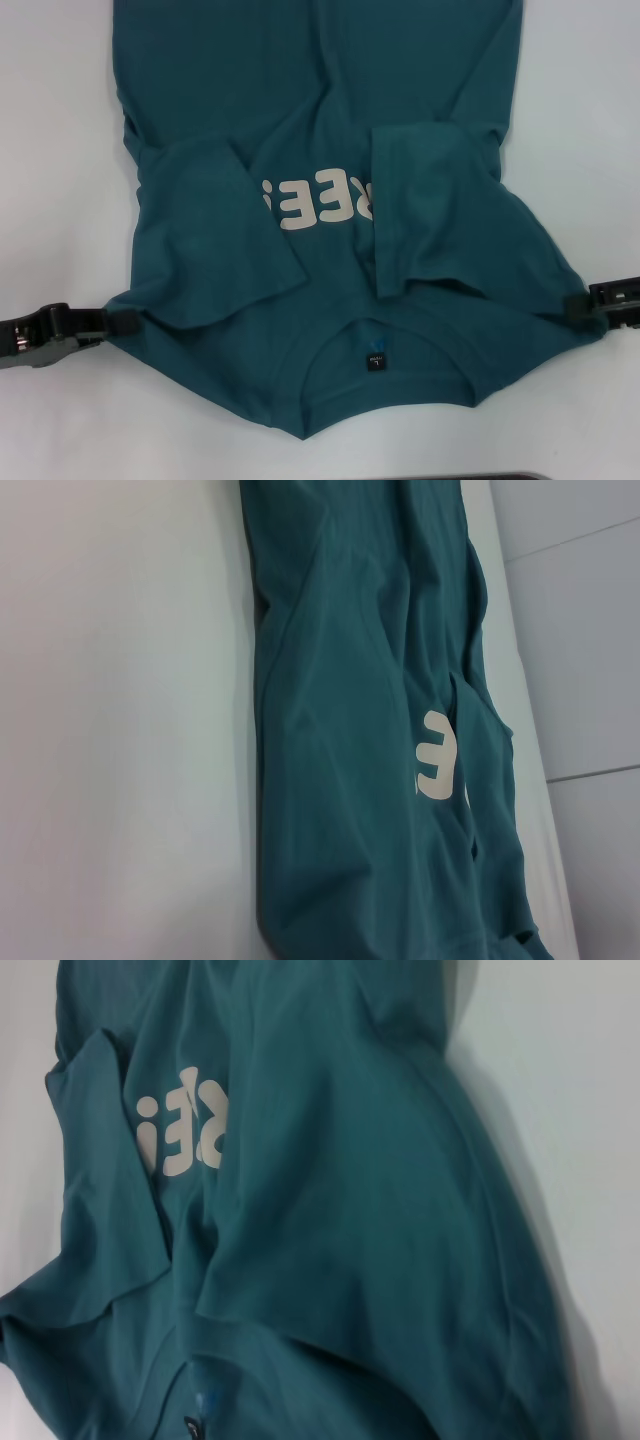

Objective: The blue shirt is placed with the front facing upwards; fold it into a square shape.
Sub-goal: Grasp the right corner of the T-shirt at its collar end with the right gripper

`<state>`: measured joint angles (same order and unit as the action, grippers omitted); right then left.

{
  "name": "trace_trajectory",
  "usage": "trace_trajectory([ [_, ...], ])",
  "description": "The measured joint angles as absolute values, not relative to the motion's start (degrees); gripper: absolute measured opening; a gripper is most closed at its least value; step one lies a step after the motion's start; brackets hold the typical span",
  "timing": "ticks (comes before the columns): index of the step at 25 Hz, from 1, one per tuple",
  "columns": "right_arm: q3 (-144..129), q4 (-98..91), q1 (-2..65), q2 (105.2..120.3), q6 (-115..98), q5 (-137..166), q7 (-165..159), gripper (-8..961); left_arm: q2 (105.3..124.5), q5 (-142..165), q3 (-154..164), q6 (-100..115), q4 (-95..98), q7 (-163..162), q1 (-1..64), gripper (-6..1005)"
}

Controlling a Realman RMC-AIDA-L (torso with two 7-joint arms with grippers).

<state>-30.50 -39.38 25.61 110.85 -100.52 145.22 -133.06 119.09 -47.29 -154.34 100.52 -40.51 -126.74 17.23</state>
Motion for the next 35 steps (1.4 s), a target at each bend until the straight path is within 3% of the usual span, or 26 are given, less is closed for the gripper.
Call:
trace_trajectory([
  [32, -29.73, -37.03, 28.46, 112.07, -99.45, 144.52, -133.19, 915, 119.09, -47.30, -154.55, 100.20, -40.55, -126.65, 17.31, 26],
  [35, -29.89, -37.48, 28.53, 112.20, -99.77, 143.70, -132.94, 871, 119.07, -47.45, -154.62, 100.31, -40.55, -126.65, 17.31, 26],
])
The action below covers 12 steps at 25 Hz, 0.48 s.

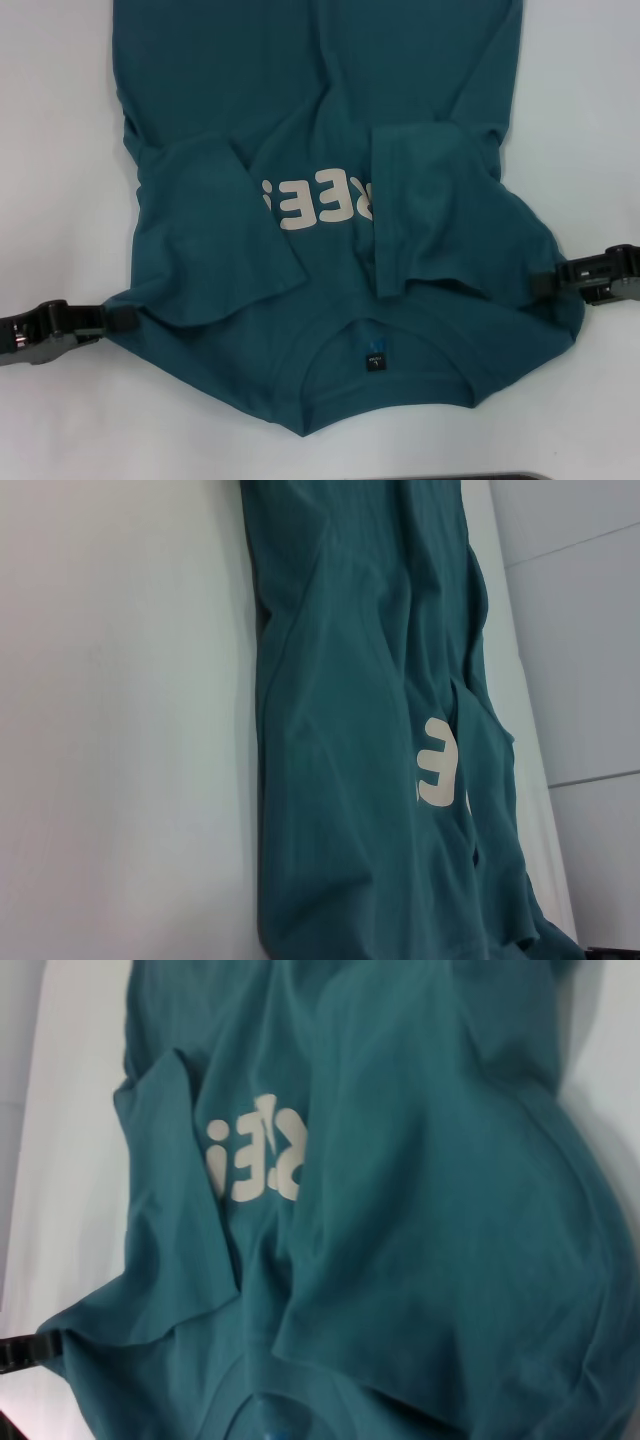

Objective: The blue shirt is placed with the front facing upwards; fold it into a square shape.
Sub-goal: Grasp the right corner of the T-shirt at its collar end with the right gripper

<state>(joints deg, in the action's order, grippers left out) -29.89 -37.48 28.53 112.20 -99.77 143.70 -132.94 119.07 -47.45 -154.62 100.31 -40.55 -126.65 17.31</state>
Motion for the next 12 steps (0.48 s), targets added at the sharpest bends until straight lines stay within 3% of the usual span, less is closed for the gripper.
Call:
trace_trajectory([
  [3, -30.64, -37.44, 28.76, 112.24, -99.91, 143.43, -132.80, 828, 119.04, -47.51, -154.69, 100.37, -40.55, -126.65, 17.34, 26],
  [9, -30.91, -37.15, 28.79, 112.15, -99.87, 143.47, -133.01, 615, 119.03, -47.45, -154.71, 100.25, -40.52, -126.65, 17.42, 27],
  [12, -30.73, -37.40, 28.47, 111.93, -100.03, 143.34, -133.50, 464, 119.00, -47.54, -154.69, 100.24, -40.52, -126.65, 17.41, 27],
])
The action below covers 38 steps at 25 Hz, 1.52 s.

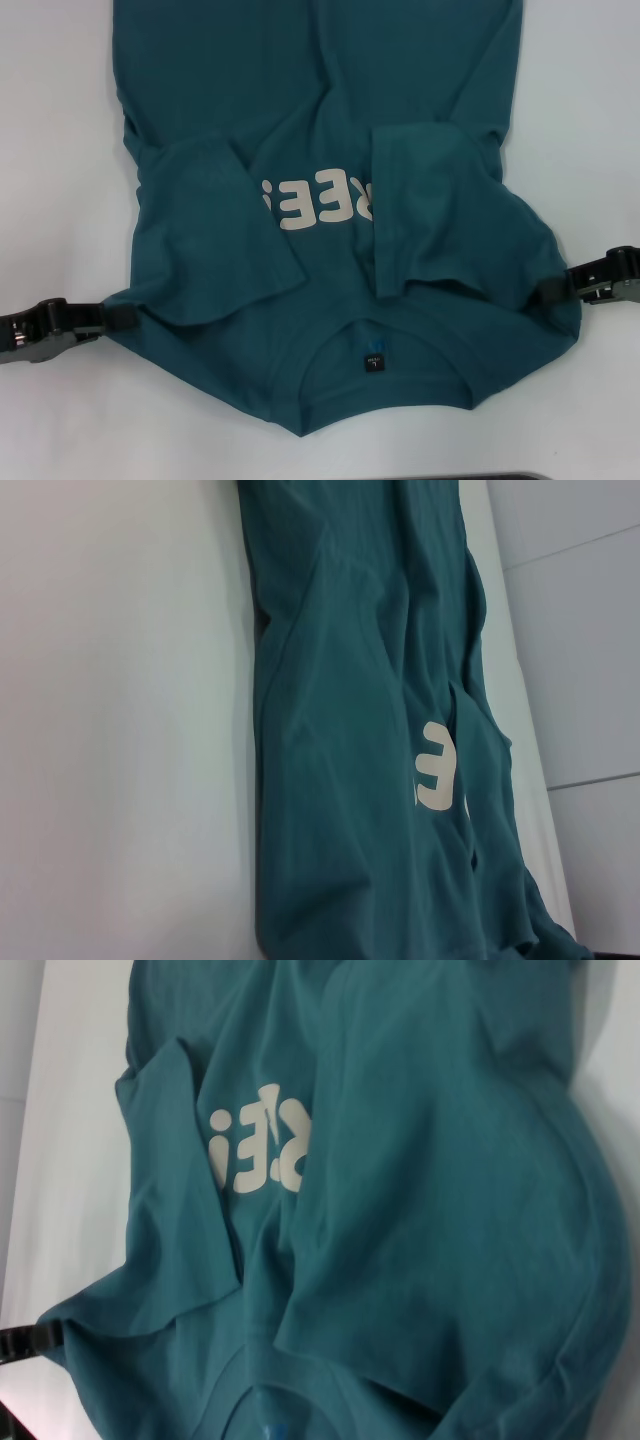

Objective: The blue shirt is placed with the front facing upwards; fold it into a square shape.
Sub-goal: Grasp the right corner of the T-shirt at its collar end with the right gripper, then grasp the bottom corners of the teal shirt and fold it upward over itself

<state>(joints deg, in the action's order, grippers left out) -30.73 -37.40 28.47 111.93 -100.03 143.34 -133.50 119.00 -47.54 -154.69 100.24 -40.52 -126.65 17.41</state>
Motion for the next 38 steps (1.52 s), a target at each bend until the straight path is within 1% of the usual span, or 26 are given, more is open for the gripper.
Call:
trace_trajectory([
  [2, -30.85, -37.44, 28.33, 111.81, -99.77, 143.38, -134.00, 363, 119.00, -47.58, -154.68, 100.25, -40.51, -126.65, 17.41, 27],
  [7, -31.00, -37.59, 28.24, 111.66, -99.77, 143.43, -134.44, 255, 119.00, -47.58, -154.68, 100.25, -40.51, -126.70, 17.45, 27],
  [11, -31.09, -37.65, 28.24, 111.15, -100.31, 143.49, -134.81, 169, 119.00, -47.64, -154.68, 100.52, -40.51, -126.73, 17.35, 27],
  [16, -33.04, -38.84, 28.52, 109.70, -103.70, 145.85, -136.07, 58, 118.52, -47.27, -153.98, 101.20, -40.78, -126.97, 17.25, 27],
  [21, -33.33, -45.58, 28.75, 109.52, -108.87, 153.06, -138.36, 57, 117.12, -46.48, -151.86, 103.79, -41.04, -127.22, 17.23, 27],
  [24, -33.30, -47.94, 28.59, 109.39, -110.82, 154.23, -139.10, 57, 116.92, -44.65, -151.72, 105.74, -41.80, -127.10, 17.12, 27],
  [32, -33.56, -48.81, 28.05, 109.52, -112.18, 157.00, -138.83, 58, 119.39, -38.95, -151.61, 110.81, -49.63, -127.11, 14.90, 26],
  [38, -33.67, -48.77, 27.90, 109.78, -113.46, 158.57, -138.35, 58, 119.90, -36.74, -151.26, 111.99, -51.29, -126.98, 13.55, 26],
])
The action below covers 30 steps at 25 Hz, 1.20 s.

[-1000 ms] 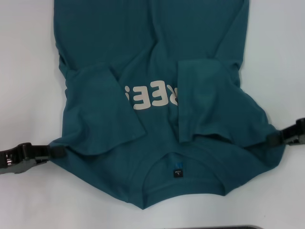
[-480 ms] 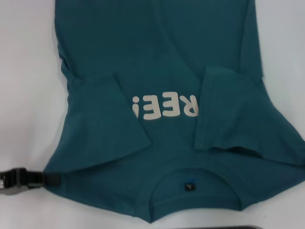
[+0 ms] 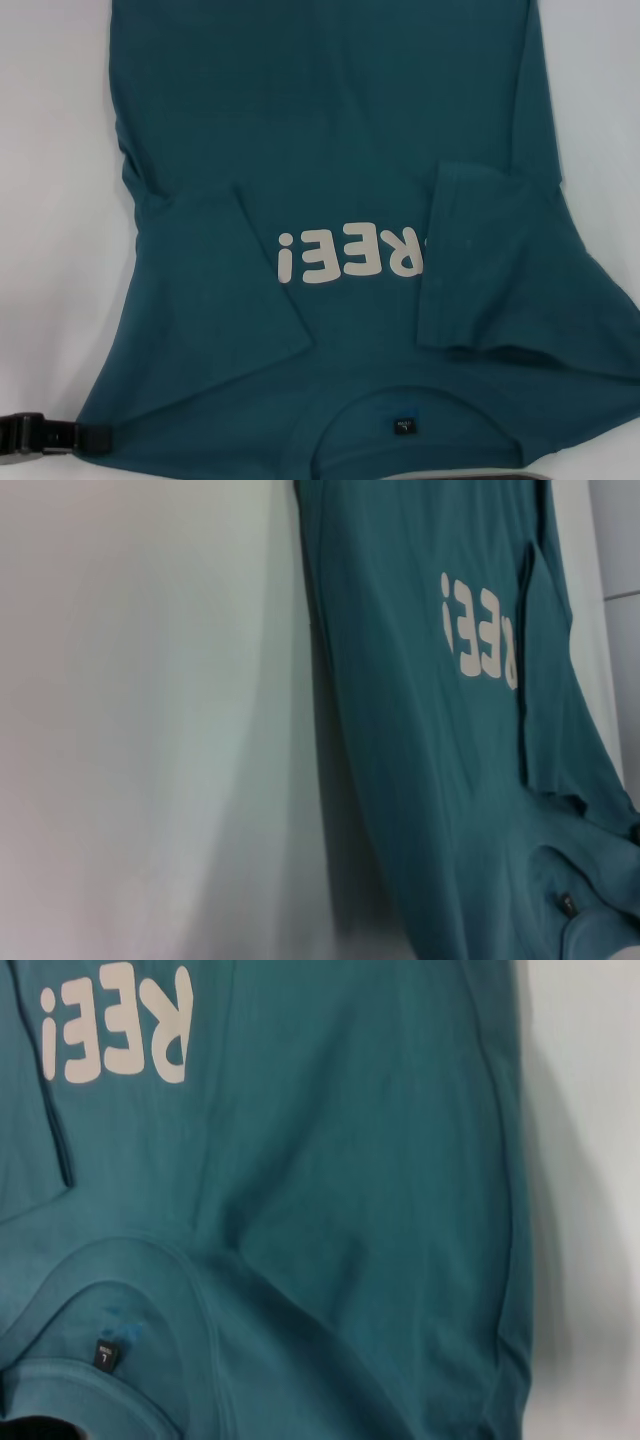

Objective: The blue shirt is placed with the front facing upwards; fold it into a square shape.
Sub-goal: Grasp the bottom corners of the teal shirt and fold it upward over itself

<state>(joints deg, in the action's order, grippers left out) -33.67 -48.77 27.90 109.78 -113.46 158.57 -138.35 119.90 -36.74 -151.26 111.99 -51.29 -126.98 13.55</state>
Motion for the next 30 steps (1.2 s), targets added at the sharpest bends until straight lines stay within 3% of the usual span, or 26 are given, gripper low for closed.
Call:
trace_trajectory([
  [10, -33.40, -48.54, 27.84, 110.21, -113.63, 157.91, -136.73, 58, 119.95, -37.68, -151.85, 114.76, -51.67, -124.81, 13.74, 26],
  [13, -32.48, -48.61, 27.92, 109.75, -113.70, 152.70, -135.29, 57, 119.36, -41.24, -152.39, 116.32, -51.65, -123.44, 14.64, 26],
  [18, -31.59, -48.62, 29.05, 108.58, -113.45, 141.04, -134.97, 57, 117.38, -47.45, -153.53, 116.26, -48.06, -125.82, 19.86, 27],
  [21, -30.62, -48.40, 30.25, 108.41, -111.74, 135.84, -135.16, 57, 117.17, -51.10, -154.84, 114.94, -47.27, -128.90, 23.76, 27],
  [30, -30.29, -48.62, 34.37, 111.45, -100.49, 130.67, -135.78, 57, 119.71, -54.79, -154.86, 98.04, -46.42, -131.42, 35.20, 27],
])
